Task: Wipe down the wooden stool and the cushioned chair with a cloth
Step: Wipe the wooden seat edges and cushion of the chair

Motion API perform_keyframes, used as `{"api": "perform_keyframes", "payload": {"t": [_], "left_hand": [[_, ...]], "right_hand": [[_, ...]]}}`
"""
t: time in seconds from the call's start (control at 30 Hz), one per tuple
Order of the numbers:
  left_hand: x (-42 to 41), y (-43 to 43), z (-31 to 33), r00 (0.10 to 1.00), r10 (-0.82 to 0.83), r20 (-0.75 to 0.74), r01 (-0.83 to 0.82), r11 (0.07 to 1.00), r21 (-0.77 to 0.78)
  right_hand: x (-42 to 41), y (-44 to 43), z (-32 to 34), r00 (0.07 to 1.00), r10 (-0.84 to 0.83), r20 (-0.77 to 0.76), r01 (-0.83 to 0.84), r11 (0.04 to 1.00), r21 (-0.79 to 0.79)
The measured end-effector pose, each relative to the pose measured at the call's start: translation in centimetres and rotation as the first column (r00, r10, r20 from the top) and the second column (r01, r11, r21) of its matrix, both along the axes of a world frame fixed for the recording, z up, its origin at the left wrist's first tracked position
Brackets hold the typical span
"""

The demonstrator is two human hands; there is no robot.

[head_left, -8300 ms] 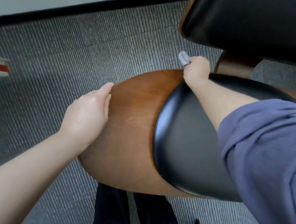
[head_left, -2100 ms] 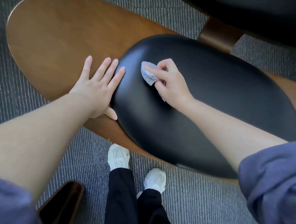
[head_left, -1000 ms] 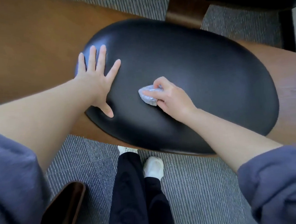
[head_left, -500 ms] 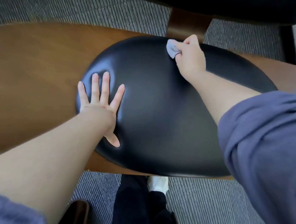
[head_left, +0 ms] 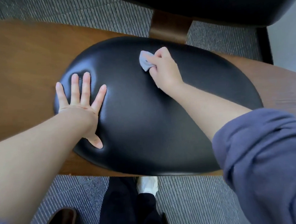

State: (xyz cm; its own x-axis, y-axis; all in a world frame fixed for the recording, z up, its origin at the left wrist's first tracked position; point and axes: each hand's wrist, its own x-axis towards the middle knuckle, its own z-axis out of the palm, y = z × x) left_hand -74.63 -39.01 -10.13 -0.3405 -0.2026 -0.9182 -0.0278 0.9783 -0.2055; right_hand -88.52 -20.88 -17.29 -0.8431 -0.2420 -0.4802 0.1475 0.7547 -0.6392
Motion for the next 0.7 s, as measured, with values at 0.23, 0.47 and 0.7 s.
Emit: {"api": "perform_keyframes", "payload": {"t": [0.23, 0.47, 0.7], "left_hand": [[0.6, 0.4, 0.8, 0.997, -0.037, -0.065, 0.035, 0.999, -0.034], [1.8, 1.0, 1.5, 0.975, -0.098, -0.198, 0.092, 0.995, -0.042], [3.3, 2.6, 1.3, 0.957, -0.059, -0.285, 0.048, 0.998, -0.045]], "right_hand": [[9.2, 3.0, 1.4, 0.926, 0.363, -0.107, -0.367, 0.93, -0.018], [16.0, 7.1, 2.4, 0.731, 0.645, -0.223, -0.659, 0.752, 0.016], [17.4, 8.9, 3.9, 0.418, 0.835, -0.357, -0.881, 0.469, 0.065]]}}
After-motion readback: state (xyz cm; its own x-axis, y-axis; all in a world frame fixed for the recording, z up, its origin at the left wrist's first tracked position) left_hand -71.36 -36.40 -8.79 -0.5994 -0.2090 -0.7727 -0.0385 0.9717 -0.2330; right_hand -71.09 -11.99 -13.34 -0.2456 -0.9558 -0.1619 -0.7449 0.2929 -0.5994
